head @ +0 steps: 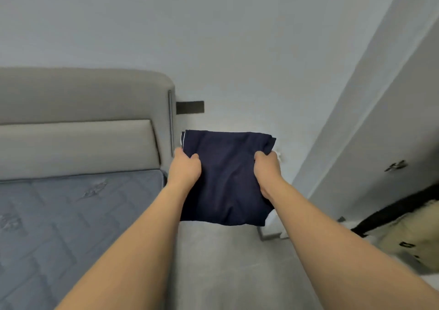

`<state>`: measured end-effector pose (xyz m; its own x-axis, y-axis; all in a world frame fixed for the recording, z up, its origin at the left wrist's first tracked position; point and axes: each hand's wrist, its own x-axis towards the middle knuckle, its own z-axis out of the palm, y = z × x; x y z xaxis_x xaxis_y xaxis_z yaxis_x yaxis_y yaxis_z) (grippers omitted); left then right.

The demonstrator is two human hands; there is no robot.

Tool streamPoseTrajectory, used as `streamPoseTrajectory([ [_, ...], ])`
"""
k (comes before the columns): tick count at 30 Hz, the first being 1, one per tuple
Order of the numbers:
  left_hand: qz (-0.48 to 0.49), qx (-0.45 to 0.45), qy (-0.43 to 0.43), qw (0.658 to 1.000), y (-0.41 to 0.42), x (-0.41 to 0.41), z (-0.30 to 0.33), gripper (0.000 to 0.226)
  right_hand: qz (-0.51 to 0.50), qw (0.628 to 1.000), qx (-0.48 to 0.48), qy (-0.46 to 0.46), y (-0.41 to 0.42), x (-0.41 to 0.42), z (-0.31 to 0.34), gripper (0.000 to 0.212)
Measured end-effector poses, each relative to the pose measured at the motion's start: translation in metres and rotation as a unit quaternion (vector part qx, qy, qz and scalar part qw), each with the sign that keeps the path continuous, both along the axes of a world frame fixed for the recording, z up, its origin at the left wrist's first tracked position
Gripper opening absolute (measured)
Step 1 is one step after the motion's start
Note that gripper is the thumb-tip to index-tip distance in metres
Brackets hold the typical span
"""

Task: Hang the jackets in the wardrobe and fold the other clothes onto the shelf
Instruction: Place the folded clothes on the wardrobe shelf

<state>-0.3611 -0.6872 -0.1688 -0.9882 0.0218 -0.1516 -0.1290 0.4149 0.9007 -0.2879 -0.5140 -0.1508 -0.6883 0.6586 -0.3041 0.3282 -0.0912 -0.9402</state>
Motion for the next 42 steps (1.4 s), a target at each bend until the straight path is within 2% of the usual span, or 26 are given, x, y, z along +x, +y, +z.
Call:
streamPoseTrajectory([
  [4,-0.072,-0.042,0.107,0.991,0.098,0.010,0.028,0.027,-0.053,0.992,0.113,0.008,0.078,0.031,0.031,0.040],
  [9,-0.183,-0.060,0.185,0.964,0.190,0.017,0.066,0.026,-0.161,0.967,0.198,-0.009,0.145,0.064,0.057,0.026],
  [16,-0.320,-0.013,0.201,0.926,0.283,0.024,0.113,0.026,-0.314,0.923,0.222,-0.019,0.201,0.097,0.102,0.029],
  [23,-0.435,0.080,0.198,0.875,0.386,0.066,0.168,0.028,-0.456,0.858,0.237,0.002,0.264,0.164,0.155,0.040],
  [32,-0.506,0.143,0.228,0.819,0.535,0.161,0.235,0.028,-0.550,0.783,0.285,0.055,0.383,0.268,0.211,0.028],
  [36,-0.518,0.150,0.236,0.808,0.608,0.184,0.261,0.022,-0.554,0.780,0.282,0.081,0.446,0.298,0.237,0.027],
  [42,-0.507,0.165,0.225,0.815,0.723,0.177,0.323,0.025,-0.497,0.819,0.257,0.124,0.546,0.304,0.309,0.036],
])
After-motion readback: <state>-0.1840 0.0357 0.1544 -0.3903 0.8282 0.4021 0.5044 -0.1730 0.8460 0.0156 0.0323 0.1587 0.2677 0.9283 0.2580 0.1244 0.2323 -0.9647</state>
